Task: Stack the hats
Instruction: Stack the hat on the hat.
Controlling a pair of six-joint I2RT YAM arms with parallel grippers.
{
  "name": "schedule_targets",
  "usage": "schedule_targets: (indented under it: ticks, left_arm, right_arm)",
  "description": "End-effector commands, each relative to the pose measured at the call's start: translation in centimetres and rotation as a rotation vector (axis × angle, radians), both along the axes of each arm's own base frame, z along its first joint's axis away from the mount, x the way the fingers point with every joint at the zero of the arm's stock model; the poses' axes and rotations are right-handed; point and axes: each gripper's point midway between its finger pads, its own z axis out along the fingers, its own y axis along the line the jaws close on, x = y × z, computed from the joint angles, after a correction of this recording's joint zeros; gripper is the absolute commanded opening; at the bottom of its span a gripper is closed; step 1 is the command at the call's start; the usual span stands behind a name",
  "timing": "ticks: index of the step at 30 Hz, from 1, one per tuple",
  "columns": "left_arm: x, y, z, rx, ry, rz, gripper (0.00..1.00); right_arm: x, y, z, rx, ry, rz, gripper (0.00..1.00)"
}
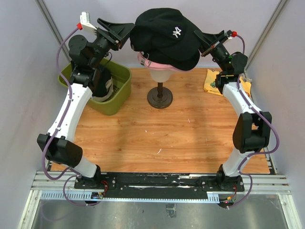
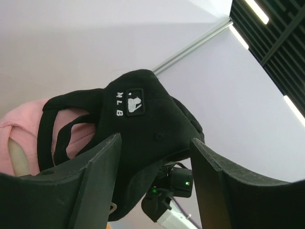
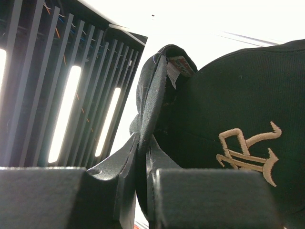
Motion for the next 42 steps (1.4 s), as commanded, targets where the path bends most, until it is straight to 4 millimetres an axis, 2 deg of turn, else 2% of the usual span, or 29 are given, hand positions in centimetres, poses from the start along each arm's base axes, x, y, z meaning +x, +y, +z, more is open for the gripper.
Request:
schedule_targets:
  ticks: [1,4,9,11,15,17,19,23,31,37,42]
  left_arm:
    - [-1.0,-0.6,1.3,0.058,-0.087,-0.036,0.61]
    - [-1.1,-0.9,1.3,0.068,-0.106,-0.049,0.56]
    - [-1.4,-1.4,1.2,0.092,-0.127,-0.073,0.56]
    - [-1.4,-1.7,1.1,0.098,-0.135,-0.083,0.46]
    - [-1.3,-2.4,1.2,0.120,-0.142,-0.097,0.15]
    - [-1.3,-2.5,1.3,0.119,-0.144,-0.098,0.05]
    - [-1.4,-2.5,1.6,0.115,-0.151,-0.098,0.01]
    - [-1.6,-2.4,2.4,0.093,-0.159,-0.100,0.00]
    - [-2.2,-3.0,3.6,0.023,-0.117,-0.127,0.01]
    - [-2.3,-4.2,3.4,-0.005,-0.061,-0.119,0.01]
    - [-2.0,-4.1,2.8,-0.062,0.011,-0.060,0.00]
  right_arm:
    - [-2.3,-1.3,3.0,0.148,0.067,0.147,0.10]
    - [-2.1,-1.3,2.8,0.147,0.074,0.147,0.09]
    - [-1.9,-1.3,2.4,0.148,0.085,0.147,0.09]
    - [-1.8,-1.3,2.4,0.149,0.087,0.147,0.09]
    - [-1.7,-1.3,2.4,0.149,0.088,0.146,0.09]
    - [-1.8,-1.3,2.5,0.150,0.086,0.148,0.09]
    - [-1.8,-1.3,2.6,0.150,0.085,0.148,0.09]
    - [-1.7,-1.5,2.6,0.152,0.085,0.141,0.12]
    - [-1.3,-2.5,3.0,0.124,0.078,0.090,0.33]
    - [-1.7,-2.8,2.3,0.081,0.080,0.052,0.37]
    - [-2.0,-2.6,1.1,0.040,0.089,0.033,0.38]
